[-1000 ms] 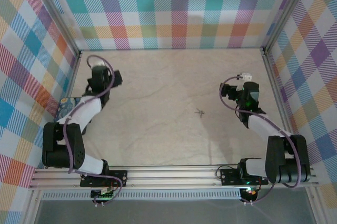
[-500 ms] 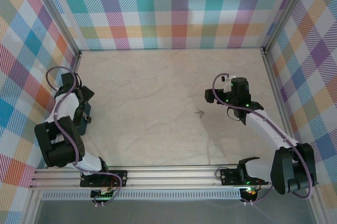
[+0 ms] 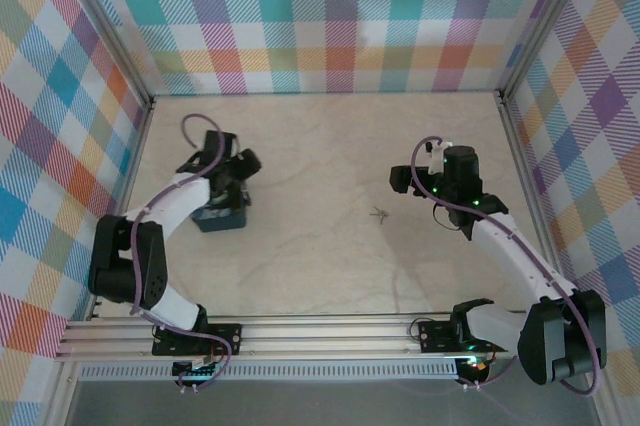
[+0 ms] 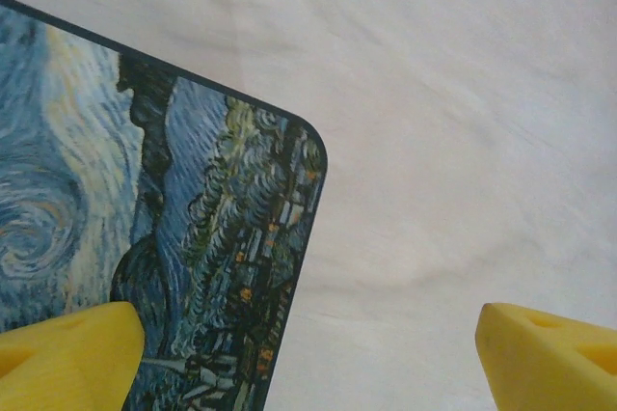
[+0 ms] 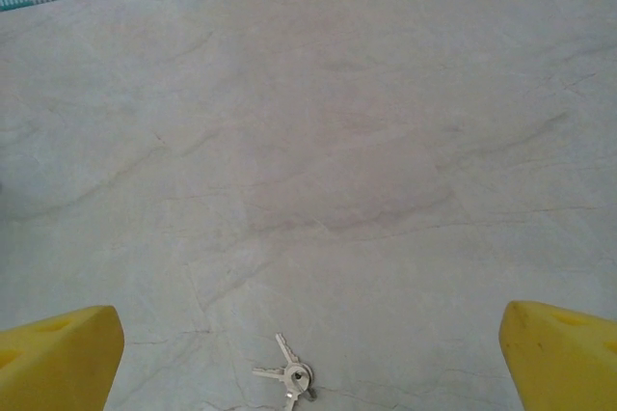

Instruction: Unlock the padlock with the key

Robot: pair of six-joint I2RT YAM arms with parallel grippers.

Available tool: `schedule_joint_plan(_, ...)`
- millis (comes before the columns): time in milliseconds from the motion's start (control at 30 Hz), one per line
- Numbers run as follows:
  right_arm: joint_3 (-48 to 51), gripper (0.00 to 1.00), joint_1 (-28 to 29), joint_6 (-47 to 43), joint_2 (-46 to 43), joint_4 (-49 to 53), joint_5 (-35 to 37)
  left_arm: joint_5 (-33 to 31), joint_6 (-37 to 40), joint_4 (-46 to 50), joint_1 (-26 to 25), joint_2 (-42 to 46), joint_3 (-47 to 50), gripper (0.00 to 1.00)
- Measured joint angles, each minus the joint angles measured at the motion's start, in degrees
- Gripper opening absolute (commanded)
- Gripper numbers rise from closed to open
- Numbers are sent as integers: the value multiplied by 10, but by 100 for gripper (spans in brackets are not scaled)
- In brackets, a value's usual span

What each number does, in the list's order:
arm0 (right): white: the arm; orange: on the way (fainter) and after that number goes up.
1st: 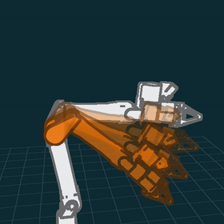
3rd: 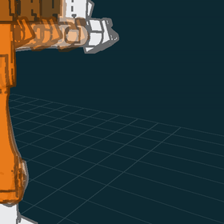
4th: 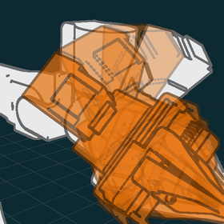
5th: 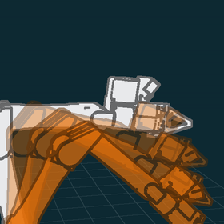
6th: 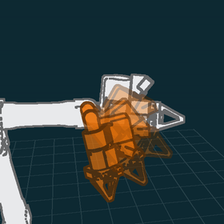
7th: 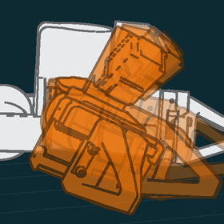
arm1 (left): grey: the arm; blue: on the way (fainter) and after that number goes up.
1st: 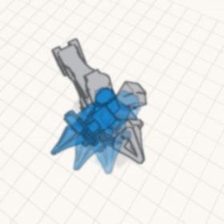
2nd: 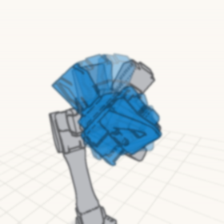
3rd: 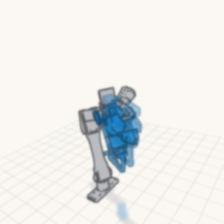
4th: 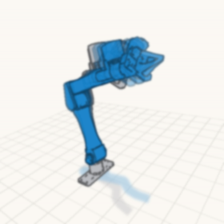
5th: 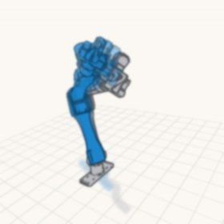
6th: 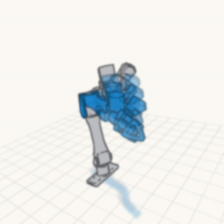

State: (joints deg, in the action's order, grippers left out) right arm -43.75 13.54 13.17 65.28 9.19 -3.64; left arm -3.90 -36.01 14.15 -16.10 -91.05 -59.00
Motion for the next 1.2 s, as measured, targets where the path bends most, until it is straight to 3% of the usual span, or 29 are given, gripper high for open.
schedule_joint_plan(200,0,95,3,15,51,10,-23,-4,-11,-8,-123,-97,-106,90)
schedule_joint_plan(367,1,93,40,21,89,-2,-64,22,-15,14,-148,-104,-130,89)
schedule_joint_plan(567,8,90,132,56,156,-98,-129,60,-20,87,-101,-42,-104,87)
schedule_joint_plan(733,4,90,205,86,221,-166,-140,60,-32,134,-13,89,-14,87)
schedule_joint_plan(900,-35,89,234,104,276,-191,-144,63,-47,172,-1,233,90,87)
schedule_joint_plan(1033,-57,89,238,115,287,-205,-144,94,-66,122,10,242,173,87)
schedule_joint_plan(1200,-63,89,238,117,282,-197,-131,131,-90,23,12,183,210,86)
